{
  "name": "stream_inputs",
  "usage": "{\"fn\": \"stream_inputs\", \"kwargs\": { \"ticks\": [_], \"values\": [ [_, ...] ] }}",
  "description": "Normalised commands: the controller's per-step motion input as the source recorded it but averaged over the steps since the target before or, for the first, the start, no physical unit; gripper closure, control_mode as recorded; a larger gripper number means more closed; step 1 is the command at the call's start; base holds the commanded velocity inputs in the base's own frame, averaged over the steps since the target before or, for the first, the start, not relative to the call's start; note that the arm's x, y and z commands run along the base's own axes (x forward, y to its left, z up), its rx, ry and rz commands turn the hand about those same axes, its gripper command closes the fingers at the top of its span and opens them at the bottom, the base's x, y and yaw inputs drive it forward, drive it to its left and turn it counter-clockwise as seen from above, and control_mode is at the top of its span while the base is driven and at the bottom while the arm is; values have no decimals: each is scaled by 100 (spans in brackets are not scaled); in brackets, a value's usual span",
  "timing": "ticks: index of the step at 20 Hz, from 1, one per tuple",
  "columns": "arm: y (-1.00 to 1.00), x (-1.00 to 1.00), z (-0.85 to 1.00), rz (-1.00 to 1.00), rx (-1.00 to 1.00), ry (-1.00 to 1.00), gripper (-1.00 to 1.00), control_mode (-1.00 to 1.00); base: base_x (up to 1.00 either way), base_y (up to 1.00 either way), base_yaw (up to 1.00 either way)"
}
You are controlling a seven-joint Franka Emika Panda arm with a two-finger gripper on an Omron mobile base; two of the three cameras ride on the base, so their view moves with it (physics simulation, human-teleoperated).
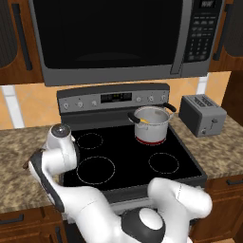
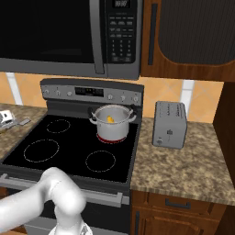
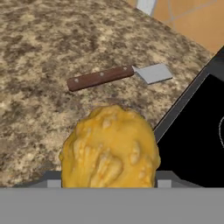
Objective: Put the corn and squash in the pot. Retrieve the spatula and lightly stir the vegetables in the pot.
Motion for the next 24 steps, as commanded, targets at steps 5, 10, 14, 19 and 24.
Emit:
{"fn": "stream_inputs", "kwargs": {
  "ticks": [5,10,14,19,24],
  "values": [
    [-100,-49,77,0,-8,-10,100,-100,0,0,0],
    [-100,-6,72,-5,-1,-1,100,-100,0,0,0],
    [-95,1,21,-30,3,2,100,-100,0,0,0],
    [-100,0,49,-42,21,4,100,-100,0,0,0],
    [-100,0,29,-39,11,4,100,-100,0,0,0]
  ]
}}
